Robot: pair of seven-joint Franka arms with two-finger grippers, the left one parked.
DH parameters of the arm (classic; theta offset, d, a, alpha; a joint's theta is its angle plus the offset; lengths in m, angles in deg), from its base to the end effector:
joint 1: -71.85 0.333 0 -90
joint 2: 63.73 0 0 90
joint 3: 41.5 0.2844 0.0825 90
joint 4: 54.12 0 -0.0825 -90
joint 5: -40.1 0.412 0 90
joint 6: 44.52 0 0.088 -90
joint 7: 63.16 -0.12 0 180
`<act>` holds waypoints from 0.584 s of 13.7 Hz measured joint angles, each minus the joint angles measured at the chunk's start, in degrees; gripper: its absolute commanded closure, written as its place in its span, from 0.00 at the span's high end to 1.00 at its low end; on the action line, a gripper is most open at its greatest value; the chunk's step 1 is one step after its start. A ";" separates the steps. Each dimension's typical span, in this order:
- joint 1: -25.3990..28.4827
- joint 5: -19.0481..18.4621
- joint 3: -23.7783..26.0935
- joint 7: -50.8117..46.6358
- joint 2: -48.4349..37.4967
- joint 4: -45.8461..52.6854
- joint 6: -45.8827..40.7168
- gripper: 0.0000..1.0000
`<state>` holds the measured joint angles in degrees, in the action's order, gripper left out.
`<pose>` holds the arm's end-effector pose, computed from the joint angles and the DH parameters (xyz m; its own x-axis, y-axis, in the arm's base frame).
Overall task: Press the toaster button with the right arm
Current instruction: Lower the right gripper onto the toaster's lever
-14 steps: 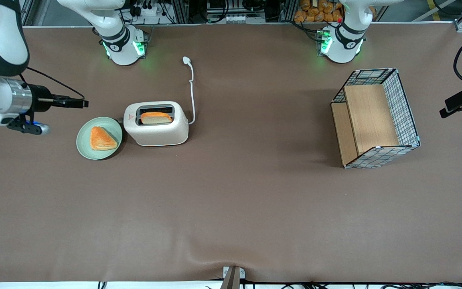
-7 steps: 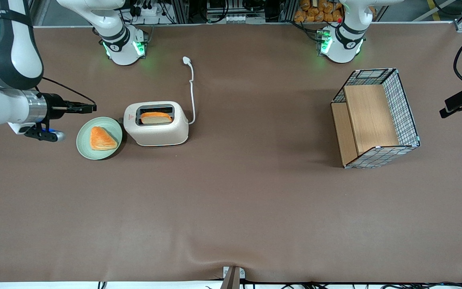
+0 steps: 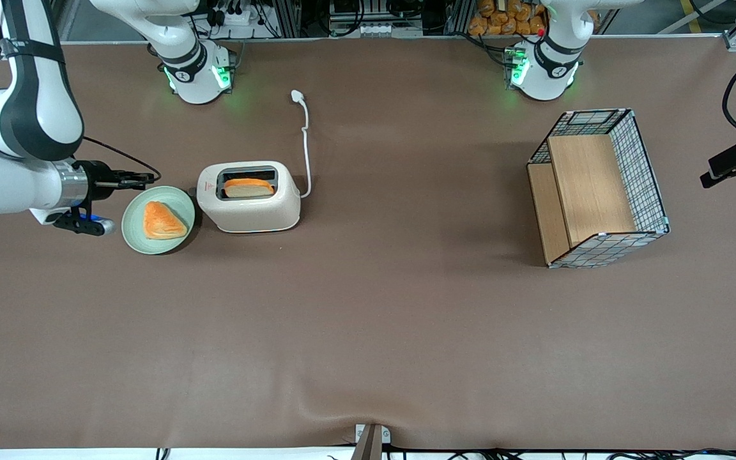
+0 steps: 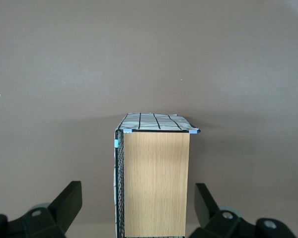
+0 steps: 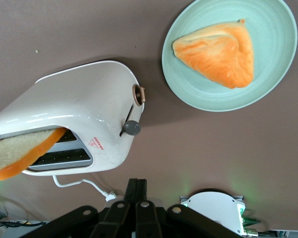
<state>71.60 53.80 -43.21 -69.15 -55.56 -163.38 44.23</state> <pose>0.5476 0.0103 0.3417 0.8576 -0.1275 -0.4982 -0.2328 -0.9601 -0.1550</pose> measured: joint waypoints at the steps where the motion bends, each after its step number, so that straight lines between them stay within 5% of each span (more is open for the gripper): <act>1: 0.32 0.00 0.02 0.00 0.20 -0.20 0.52 0.00; 8: 1.11 3.28 0.06 1.40 0.94 -4.73 3.51 0.00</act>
<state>72.71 57.08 -43.15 -67.74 -54.61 -168.11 47.74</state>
